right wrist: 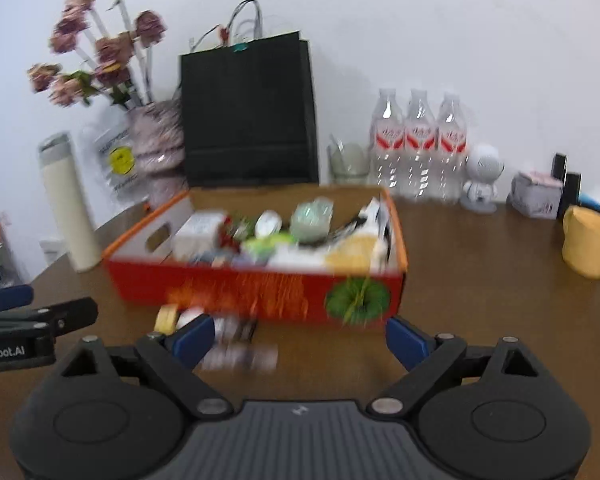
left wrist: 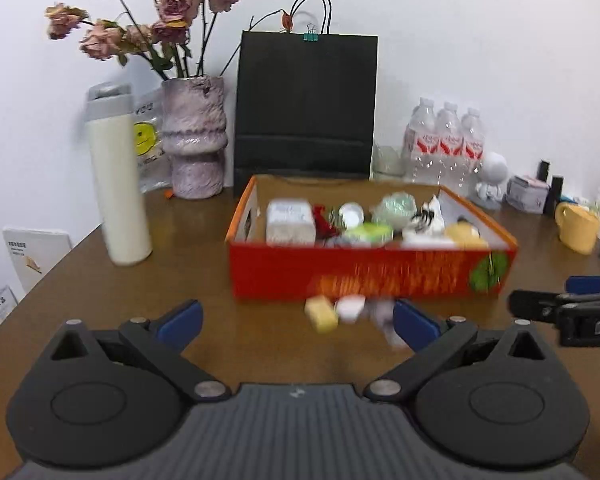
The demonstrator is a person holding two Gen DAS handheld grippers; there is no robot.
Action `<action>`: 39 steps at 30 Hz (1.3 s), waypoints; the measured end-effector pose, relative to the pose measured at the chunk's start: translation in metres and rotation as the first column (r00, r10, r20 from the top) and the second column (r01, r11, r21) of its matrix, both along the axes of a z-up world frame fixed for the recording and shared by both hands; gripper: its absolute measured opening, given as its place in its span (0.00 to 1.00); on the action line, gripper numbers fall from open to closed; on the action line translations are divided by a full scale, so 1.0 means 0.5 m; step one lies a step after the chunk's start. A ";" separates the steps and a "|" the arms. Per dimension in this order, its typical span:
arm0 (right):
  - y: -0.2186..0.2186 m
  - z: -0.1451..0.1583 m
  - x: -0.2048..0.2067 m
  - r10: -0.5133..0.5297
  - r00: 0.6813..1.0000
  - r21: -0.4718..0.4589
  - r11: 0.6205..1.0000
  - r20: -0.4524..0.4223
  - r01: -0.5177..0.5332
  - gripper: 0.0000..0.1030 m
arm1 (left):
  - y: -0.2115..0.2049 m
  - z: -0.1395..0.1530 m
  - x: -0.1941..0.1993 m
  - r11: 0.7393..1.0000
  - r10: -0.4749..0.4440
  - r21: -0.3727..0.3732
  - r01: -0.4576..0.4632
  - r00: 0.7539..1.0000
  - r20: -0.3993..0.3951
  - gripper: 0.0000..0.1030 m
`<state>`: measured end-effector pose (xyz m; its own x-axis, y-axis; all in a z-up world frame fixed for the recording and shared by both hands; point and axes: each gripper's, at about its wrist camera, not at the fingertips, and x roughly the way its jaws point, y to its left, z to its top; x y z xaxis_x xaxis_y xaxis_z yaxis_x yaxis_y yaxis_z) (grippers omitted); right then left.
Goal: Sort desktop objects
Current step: 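Withdraw both open tools from the box back over the table, then grasp the yellow soap bar with the left tool while the right tool grasps the white round cap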
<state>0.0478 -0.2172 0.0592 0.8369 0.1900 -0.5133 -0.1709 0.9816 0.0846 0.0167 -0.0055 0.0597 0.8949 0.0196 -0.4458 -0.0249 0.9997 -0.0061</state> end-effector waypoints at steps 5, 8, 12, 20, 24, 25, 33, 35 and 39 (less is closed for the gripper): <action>-0.016 -0.046 -0.102 -0.029 0.999 0.047 0.998 -0.039 0.031 0.90 | 0.001 -0.051 -0.089 1.000 0.002 -0.001 -0.002 0.998 -0.057 1.00; -0.007 -0.072 -0.134 -0.036 0.996 0.023 0.999 -0.076 0.038 0.90 | 0.007 -0.064 -0.103 1.000 0.001 -0.022 -0.004 0.993 -0.115 1.00; 0.010 -0.079 -0.154 -0.011 0.996 0.007 1.000 -0.089 0.011 0.90 | 0.011 -0.050 -0.107 0.999 -0.001 -0.039 -0.003 0.994 -0.108 1.00; 0.041 -0.056 -0.115 0.121 0.992 0.032 0.992 -0.048 -0.119 0.67 | 0.027 -0.035 -0.087 0.998 -0.013 -0.069 0.009 0.998 -0.069 1.00; 0.092 -0.037 -0.017 0.164 0.986 0.041 0.986 -0.034 -0.162 0.63 | 0.063 -0.028 -0.046 0.996 0.021 -0.090 -0.028 0.997 -0.070 1.00; 0.108 -0.035 0.014 0.173 0.985 0.052 0.984 -0.027 -0.171 0.63 | 0.070 -0.028 -0.037 0.995 0.029 -0.089 -0.035 0.997 -0.072 1.00; 0.236 -0.081 0.214 0.201 0.975 0.015 0.979 -0.098 -0.201 0.44 | 0.134 -0.049 0.019 0.988 0.063 -0.133 -0.082 0.988 -0.142 1.00; 0.247 -0.096 0.221 0.181 0.979 0.008 0.983 -0.099 -0.181 0.43 | 0.146 -0.056 0.028 0.987 0.073 -0.134 -0.093 0.986 -0.150 1.00; 0.255 -0.109 0.207 0.190 0.980 0.013 0.982 -0.061 -0.190 0.33 | 0.157 -0.067 0.057 0.983 0.067 -0.158 -0.096 0.981 -0.180 1.00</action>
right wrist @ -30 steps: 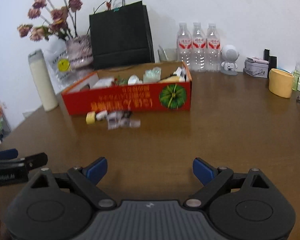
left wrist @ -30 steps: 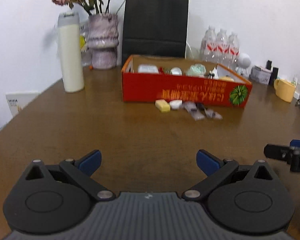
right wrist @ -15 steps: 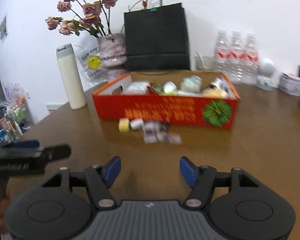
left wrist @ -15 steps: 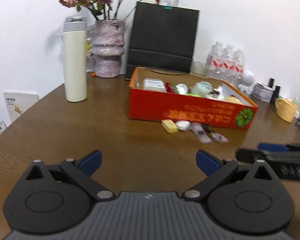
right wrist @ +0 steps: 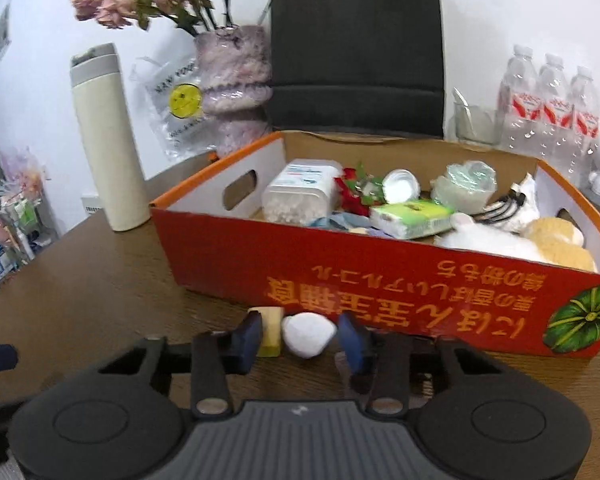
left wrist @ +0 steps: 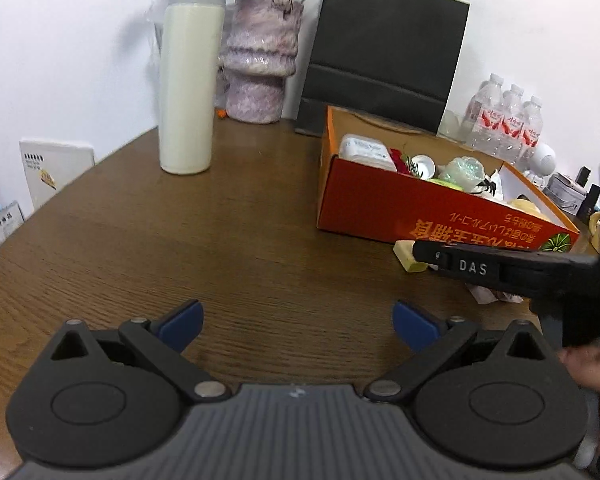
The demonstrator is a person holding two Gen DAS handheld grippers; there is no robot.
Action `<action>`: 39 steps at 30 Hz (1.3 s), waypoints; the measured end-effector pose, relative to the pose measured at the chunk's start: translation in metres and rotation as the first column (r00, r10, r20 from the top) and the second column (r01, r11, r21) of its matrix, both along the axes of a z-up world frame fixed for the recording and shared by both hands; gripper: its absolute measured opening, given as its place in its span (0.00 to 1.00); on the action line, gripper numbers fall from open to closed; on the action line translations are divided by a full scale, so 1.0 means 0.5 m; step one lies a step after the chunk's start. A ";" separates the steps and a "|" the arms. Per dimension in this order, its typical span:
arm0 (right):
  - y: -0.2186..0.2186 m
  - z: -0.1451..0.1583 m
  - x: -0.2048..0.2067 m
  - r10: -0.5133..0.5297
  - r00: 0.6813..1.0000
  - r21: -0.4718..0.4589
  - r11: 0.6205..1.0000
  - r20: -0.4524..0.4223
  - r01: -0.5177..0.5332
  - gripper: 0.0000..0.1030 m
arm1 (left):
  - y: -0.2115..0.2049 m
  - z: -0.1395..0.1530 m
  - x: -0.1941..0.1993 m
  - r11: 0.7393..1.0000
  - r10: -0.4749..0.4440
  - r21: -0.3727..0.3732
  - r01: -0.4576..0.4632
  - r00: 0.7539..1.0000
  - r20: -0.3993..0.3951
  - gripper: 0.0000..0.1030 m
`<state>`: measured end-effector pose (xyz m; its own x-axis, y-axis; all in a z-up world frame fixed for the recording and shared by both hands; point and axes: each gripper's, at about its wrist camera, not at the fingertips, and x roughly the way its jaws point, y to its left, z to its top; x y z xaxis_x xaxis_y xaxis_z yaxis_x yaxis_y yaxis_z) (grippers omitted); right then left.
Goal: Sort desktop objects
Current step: 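Grasp the yellow soap bar with the left tool while the right tool grasps the white round cap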
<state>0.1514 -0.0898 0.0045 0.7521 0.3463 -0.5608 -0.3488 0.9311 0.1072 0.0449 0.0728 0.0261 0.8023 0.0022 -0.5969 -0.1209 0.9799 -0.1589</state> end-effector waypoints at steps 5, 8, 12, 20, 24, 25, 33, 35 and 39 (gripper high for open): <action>-0.002 0.004 -0.017 0.071 0.997 -0.012 0.997 -0.001 -0.071 0.04 | -0.013 0.005 0.025 0.999 -0.041 0.005 0.041 0.999 0.020 1.00; -0.011 0.000 -0.040 0.128 0.990 -0.012 0.992 -0.051 -0.129 0.02 | -0.022 0.005 0.033 0.998 -0.058 0.015 0.058 0.998 0.023 1.00; -0.035 0.016 -0.068 0.175 0.981 0.045 0.984 -0.088 -0.172 0.03 | -0.032 0.000 0.050 0.996 -0.089 0.026 0.089 0.996 0.016 1.00; -0.136 0.044 -0.058 0.021 0.999 0.123 0.992 -0.041 -0.016 0.20 | -0.089 -0.015 0.176 0.955 -0.293 0.038 0.294 0.956 -0.012 0.71; -0.138 0.034 -0.058 0.033 0.998 0.109 0.994 -0.048 -0.027 0.23 | -0.096 -0.030 0.198 0.944 -0.328 0.006 0.329 0.944 -0.027 0.46; -0.133 0.030 -0.053 0.038 0.998 0.104 0.994 -0.051 -0.032 0.23 | -0.095 -0.032 0.197 0.948 -0.318 0.011 0.318 0.948 -0.024 0.33; -0.055 0.024 -0.008 0.088 0.996 0.026 0.996 -0.021 -0.088 0.35 | -0.029 -0.011 0.163 0.966 -0.259 -0.011 0.259 0.966 0.028 0.30; -0.034 0.016 0.010 0.086 0.996 0.006 0.996 -0.034 -0.086 0.35 | 0.001 -0.006 0.153 0.972 -0.226 -0.048 0.228 0.973 0.054 0.30; -0.006 -0.003 0.025 0.062 0.998 -0.050 0.997 -0.029 -0.063 0.36 | 0.043 0.003 0.148 0.983 -0.130 -0.119 0.137 0.989 0.068 0.30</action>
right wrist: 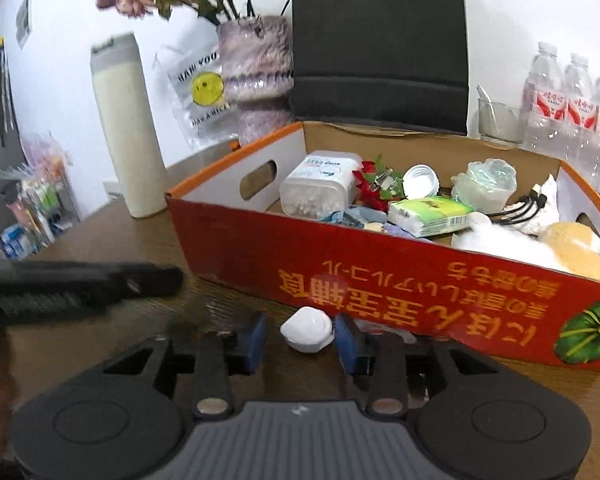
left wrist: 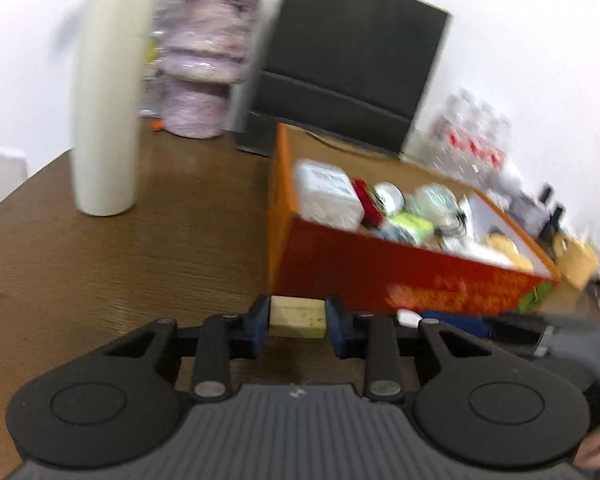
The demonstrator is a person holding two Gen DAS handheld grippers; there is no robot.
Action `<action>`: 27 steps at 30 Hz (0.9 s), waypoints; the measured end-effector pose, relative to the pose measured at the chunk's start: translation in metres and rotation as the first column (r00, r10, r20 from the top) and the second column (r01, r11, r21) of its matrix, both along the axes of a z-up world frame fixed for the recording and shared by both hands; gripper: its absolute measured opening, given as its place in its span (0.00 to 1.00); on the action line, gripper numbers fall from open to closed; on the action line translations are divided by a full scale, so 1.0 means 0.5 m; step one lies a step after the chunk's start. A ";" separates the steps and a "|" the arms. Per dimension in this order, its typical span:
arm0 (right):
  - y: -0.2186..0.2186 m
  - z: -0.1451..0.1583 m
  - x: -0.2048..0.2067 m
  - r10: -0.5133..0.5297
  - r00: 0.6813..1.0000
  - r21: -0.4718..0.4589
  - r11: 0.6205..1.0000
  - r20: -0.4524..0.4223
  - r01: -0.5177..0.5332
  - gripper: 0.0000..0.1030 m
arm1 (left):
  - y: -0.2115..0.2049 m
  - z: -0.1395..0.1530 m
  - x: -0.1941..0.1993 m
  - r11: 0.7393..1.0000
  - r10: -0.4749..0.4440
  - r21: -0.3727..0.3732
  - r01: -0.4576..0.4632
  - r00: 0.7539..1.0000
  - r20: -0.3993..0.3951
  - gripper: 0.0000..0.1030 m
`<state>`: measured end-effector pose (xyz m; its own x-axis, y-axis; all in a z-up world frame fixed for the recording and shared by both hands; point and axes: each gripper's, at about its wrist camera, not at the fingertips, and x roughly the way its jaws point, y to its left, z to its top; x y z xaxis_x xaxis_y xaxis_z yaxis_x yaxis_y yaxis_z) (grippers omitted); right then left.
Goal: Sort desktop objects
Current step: 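Grasp the yellow soap bar with the left tool while the right tool grasps the white round cap, then carry the soap bar and white cap into the red box and open both tools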
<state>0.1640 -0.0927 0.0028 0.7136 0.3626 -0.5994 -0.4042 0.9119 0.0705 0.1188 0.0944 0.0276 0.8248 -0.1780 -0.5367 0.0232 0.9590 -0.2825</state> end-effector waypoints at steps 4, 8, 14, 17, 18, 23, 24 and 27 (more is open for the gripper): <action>0.017 -0.004 -0.008 0.006 1.000 -0.043 0.999 0.020 -0.005 0.34 | 0.005 0.019 -0.012 1.000 -0.001 -0.031 0.003 0.999 0.040 0.30; 0.020 0.002 -0.030 0.029 0.999 -0.042 0.999 0.013 -0.028 0.26 | -0.019 0.022 -0.020 0.998 0.004 0.070 -0.010 0.997 0.075 0.30; -0.054 0.072 -0.117 -0.052 0.993 -0.001 0.999 0.106 0.053 0.26 | -0.059 0.031 -0.052 0.989 0.032 0.138 -0.046 0.994 0.103 0.30; -0.134 0.122 -0.157 -0.142 0.980 0.029 0.990 0.142 0.139 0.26 | -0.100 0.063 -0.102 0.994 0.005 0.110 -0.022 0.988 0.153 0.30; -0.157 0.136 -0.169 -0.165 0.975 0.051 0.986 0.149 0.159 0.26 | -0.122 0.078 -0.125 0.992 -0.002 0.123 -0.021 0.983 0.186 0.30; -0.231 0.182 -0.265 -0.200 0.953 0.138 0.975 0.226 0.172 0.26 | -0.201 0.124 -0.218 0.984 -0.021 0.174 -0.034 0.953 0.301 0.30; -0.234 0.185 -0.292 -0.192 0.950 0.138 0.977 0.246 0.162 0.26 | -0.212 0.127 -0.234 0.984 -0.019 0.173 -0.037 0.951 0.309 0.30; -0.231 0.177 -0.359 -0.182 0.943 0.135 0.980 0.279 0.149 0.26 | -0.235 0.120 -0.295 0.983 0.005 0.171 -0.063 0.947 0.321 0.30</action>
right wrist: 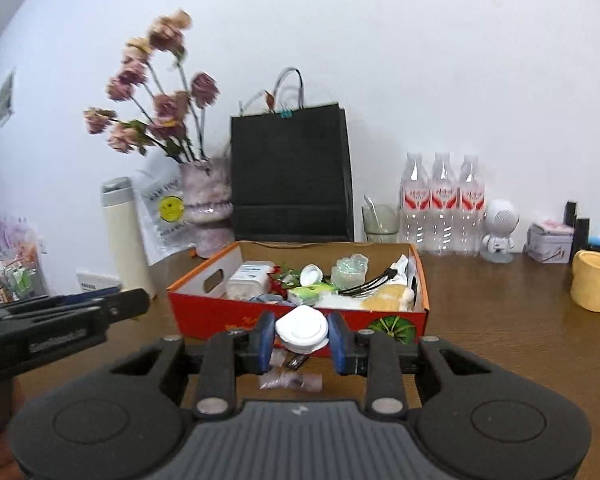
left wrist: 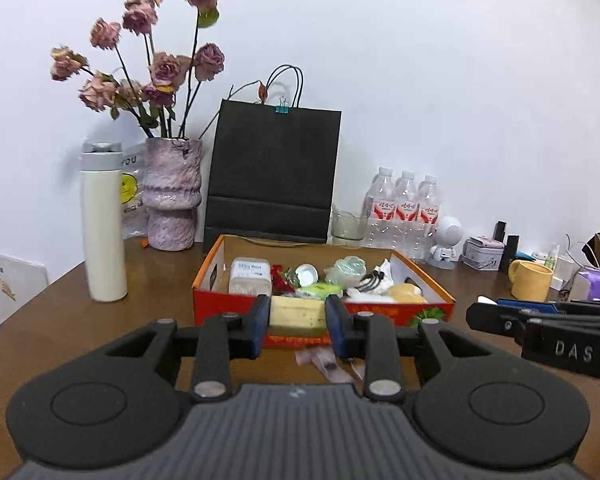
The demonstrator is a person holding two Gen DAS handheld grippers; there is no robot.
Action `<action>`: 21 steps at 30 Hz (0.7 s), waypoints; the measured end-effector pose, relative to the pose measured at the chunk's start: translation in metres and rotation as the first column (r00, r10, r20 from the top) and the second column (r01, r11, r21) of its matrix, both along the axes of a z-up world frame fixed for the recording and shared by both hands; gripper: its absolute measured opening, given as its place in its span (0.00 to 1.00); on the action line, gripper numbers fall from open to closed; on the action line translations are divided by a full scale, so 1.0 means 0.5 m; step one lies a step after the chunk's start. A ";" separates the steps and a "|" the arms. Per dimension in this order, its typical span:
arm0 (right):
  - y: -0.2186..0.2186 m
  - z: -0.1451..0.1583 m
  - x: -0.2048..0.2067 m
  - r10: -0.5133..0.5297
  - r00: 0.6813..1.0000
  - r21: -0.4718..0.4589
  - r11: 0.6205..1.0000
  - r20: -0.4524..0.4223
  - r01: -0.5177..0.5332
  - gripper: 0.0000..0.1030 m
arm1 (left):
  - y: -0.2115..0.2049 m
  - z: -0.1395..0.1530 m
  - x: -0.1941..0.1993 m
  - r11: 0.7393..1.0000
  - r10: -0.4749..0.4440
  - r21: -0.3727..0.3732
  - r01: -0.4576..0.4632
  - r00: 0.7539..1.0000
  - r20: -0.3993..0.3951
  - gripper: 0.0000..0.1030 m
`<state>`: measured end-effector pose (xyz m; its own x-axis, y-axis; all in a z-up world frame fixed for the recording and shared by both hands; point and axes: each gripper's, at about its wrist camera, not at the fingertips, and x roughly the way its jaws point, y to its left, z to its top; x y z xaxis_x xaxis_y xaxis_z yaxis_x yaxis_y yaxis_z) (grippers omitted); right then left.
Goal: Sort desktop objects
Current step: 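Carry the soap bar and white cap into the red box and open both tools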
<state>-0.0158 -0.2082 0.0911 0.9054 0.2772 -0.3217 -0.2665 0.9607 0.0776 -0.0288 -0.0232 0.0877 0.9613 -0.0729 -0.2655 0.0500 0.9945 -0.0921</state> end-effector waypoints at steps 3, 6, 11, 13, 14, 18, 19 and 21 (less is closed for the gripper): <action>-0.004 -0.024 -0.072 0.006 0.998 0.032 0.999 0.064 -0.008 0.26 | -0.012 -0.016 -0.067 0.999 0.050 0.015 -0.050 0.998 0.033 0.30; -0.005 -0.037 -0.127 -0.023 0.995 0.047 0.999 0.101 0.018 0.26 | -0.019 -0.027 -0.122 0.995 0.097 0.021 -0.098 0.994 0.058 0.30; -0.011 -0.042 -0.186 -0.032 0.988 0.088 0.996 0.149 0.019 0.26 | -0.036 -0.022 -0.196 0.993 0.107 0.033 -0.112 0.987 0.118 0.30; -0.010 -0.043 -0.201 -0.035 0.985 0.084 0.996 0.168 0.021 0.26 | -0.040 -0.018 -0.205 0.994 0.101 0.032 -0.106 0.987 0.127 0.30; -0.010 -0.044 -0.206 -0.038 0.984 0.085 0.996 0.171 0.024 0.26 | -0.040 -0.017 -0.206 0.994 0.103 0.031 -0.108 0.986 0.131 0.30; -0.013 -0.043 -0.203 -0.038 0.983 0.100 0.995 0.181 0.020 0.26 | -0.035 -0.013 -0.208 0.993 0.114 0.010 -0.117 0.981 0.156 0.30; -0.015 -0.043 -0.200 -0.040 0.982 0.105 0.994 0.184 0.021 0.26 | -0.033 -0.012 -0.203 0.993 0.116 0.010 -0.119 0.981 0.156 0.30; -0.016 -0.040 -0.189 -0.046 0.980 0.114 0.993 0.193 0.025 0.26 | -0.027 -0.010 -0.191 0.992 0.123 -0.006 -0.124 0.979 0.161 0.30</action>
